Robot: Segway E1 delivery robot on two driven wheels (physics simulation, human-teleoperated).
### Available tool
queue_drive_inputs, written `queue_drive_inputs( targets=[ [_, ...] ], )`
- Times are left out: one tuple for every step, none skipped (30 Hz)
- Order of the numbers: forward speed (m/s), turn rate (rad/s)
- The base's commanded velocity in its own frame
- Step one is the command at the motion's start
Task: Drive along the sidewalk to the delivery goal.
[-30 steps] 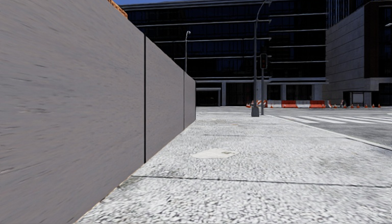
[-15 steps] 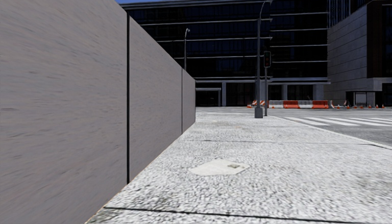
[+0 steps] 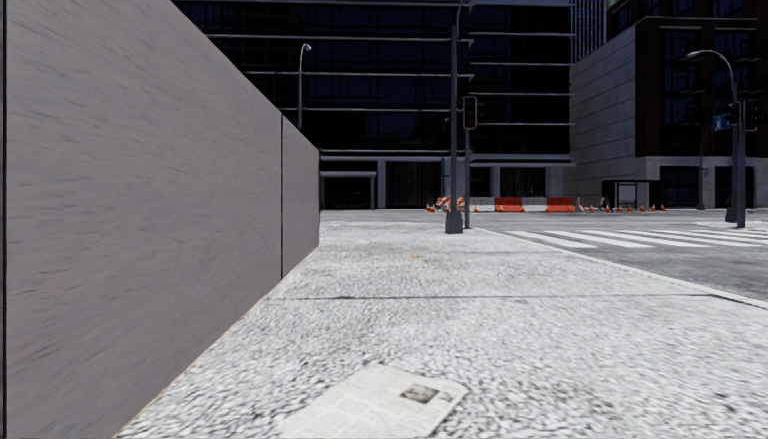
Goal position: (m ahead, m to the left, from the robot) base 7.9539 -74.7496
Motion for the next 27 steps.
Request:
queue_drive_inputs(
  targets=[
    [2.0,-0.1],
    [2.0,0.0],
    [2.0,0.0],
    [2.0,0.0],
    [2.0,0.0],
    [2.0,0.0],
    [2.0,0.0],
    [2.0,0.0],
    [2.0,0.0],
    [2.0,0.0],
    [2.0,0.0],
    [2.0,0.0],
    [2.0,0.0],
    [2.0,0.0],
    [2.0,0.0],
    [2.0,0.0],
    [2.0,0.0],
    [2.0,0.0],
    [2.0,0.0],
    [2.0,0.0],
    [2.0,0.0],
    [2.0,0.0],
    [2.0,0.0],
    [2.0,0.0],
    [2.0,0.0],
    [2.0,0.0],
    [2.0,0.0]
  ],
)
